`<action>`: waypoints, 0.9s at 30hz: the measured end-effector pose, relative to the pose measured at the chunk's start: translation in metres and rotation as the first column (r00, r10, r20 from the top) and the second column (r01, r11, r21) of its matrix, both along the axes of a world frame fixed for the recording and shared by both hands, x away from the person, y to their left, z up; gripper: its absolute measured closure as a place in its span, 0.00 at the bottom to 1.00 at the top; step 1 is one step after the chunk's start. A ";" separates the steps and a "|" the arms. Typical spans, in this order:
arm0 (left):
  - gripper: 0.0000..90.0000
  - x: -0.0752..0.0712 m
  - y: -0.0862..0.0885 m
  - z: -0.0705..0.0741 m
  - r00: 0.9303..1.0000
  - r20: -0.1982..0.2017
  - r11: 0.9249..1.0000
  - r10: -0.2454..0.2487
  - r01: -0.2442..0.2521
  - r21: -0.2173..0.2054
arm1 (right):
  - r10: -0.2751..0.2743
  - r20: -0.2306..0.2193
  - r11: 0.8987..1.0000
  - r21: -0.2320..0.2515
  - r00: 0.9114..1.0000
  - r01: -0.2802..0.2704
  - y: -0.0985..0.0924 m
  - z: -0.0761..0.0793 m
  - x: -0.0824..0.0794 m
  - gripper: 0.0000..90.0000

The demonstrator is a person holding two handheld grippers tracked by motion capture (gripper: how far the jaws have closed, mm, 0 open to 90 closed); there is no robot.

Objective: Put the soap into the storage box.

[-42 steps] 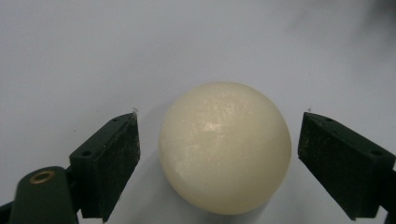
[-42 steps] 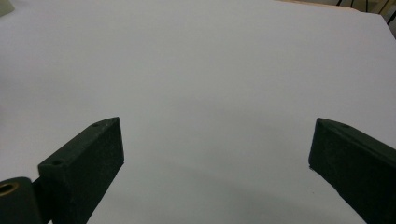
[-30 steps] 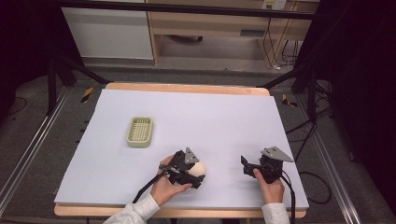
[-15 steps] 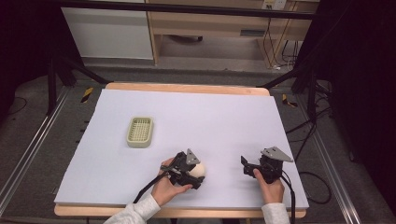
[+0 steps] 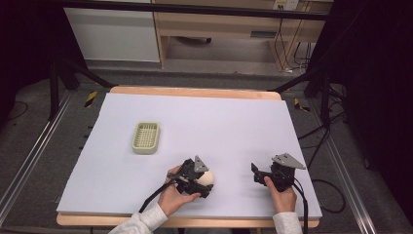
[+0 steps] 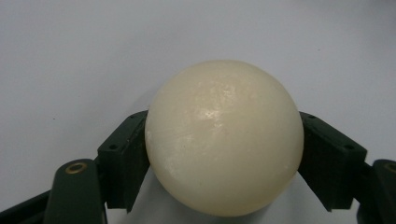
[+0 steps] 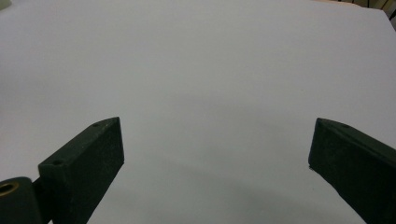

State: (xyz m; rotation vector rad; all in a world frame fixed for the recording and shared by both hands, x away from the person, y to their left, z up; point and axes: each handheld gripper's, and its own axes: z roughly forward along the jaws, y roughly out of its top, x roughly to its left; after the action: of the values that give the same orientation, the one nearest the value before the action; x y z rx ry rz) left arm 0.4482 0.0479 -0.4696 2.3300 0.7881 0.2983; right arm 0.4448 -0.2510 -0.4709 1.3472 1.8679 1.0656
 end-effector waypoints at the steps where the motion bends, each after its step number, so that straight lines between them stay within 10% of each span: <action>1: 0.27 0.000 0.000 0.000 1.000 -0.002 1.000 -0.001 0.001 -0.002 | 0.000 0.000 1.000 0.000 1.000 0.000 0.000 0.000 0.000 0.04; 27: 0.27 0.002 0.026 0.026 1.000 0.015 0.999 0.025 -0.025 -0.049 | 0.005 -0.005 1.000 0.016 1.000 -0.005 0.001 0.001 -0.001 0.04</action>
State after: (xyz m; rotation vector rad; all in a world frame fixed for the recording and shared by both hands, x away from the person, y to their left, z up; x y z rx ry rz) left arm 0.4499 0.0738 -0.4435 2.2715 0.8085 0.3048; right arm 0.4438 -0.2505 -0.4701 1.3563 1.8704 1.0831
